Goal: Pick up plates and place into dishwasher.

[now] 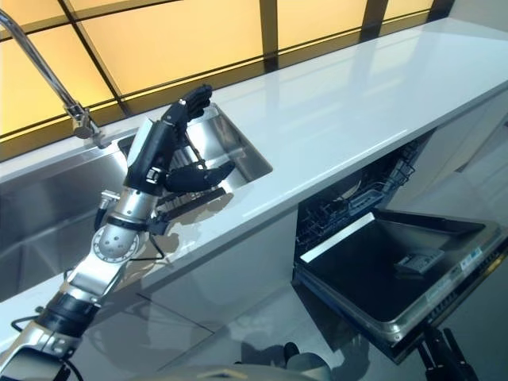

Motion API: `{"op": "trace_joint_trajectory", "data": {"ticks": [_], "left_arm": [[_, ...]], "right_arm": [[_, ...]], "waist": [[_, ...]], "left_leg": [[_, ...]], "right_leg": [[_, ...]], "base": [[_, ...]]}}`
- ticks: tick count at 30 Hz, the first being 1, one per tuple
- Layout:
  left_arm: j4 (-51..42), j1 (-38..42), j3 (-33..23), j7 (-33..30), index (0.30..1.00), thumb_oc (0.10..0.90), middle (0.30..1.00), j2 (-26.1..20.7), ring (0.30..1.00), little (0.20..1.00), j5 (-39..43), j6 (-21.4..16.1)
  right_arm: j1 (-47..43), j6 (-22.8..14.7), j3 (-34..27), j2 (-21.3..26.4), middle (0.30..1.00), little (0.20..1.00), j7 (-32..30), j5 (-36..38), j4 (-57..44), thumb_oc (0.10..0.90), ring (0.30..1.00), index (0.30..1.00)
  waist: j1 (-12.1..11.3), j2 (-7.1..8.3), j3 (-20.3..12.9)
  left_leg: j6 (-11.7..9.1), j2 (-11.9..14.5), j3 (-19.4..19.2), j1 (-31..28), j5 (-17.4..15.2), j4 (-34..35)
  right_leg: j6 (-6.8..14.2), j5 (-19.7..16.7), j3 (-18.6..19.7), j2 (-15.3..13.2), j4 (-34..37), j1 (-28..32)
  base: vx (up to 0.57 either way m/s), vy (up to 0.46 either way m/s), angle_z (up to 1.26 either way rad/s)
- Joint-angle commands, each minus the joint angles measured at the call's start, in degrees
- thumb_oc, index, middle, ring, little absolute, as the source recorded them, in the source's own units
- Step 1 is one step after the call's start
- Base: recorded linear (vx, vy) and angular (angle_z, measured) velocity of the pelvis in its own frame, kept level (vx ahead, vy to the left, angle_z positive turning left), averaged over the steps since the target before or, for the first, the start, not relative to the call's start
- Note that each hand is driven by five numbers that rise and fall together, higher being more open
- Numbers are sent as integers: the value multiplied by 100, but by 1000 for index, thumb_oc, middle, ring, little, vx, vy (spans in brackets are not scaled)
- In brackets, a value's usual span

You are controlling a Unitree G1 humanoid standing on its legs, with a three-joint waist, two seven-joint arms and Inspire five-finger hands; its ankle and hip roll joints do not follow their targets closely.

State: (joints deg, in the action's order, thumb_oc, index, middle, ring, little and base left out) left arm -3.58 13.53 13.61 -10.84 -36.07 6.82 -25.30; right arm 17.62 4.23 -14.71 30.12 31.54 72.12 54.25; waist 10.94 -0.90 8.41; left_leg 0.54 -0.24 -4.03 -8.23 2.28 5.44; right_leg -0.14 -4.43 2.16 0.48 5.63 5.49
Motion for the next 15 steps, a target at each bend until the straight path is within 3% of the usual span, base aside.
{"op": "trace_joint_trajectory", "data": {"ticks": [1,6,15], "left_arm": [[-44,951,-221,-109,900,800,900,42,900,900,131,-667],[132,947,-260,-88,900,800,900,47,900,900,171,-829],[310,956,-271,-77,900,800,900,76,900,900,196,-955]], "right_arm": [[-2139,591,865,-168,900,900,1840,-378,-1385,800,900,900],[-2518,491,847,-39,900,900,1739,-143,-1877,800,900,900],[-2650,277,739,-64,900,900,1684,-212,-1855,800,900,900]], "waist": [[-406,111,-176],[-483,142,-191],[-549,170,-231]], "left_leg": [[337,-293,24,-234,-916,-44],[343,-307,101,-244,-920,-44],[359,-308,128,-268,-925,-44]], "right_leg": [[44,627,-146,320,-63,350],[42,647,-179,316,-63,383],[50,668,-241,307,-63,426]], "base": [[-12,5,-36],[-9,9,-22],[2,2,7]]}}
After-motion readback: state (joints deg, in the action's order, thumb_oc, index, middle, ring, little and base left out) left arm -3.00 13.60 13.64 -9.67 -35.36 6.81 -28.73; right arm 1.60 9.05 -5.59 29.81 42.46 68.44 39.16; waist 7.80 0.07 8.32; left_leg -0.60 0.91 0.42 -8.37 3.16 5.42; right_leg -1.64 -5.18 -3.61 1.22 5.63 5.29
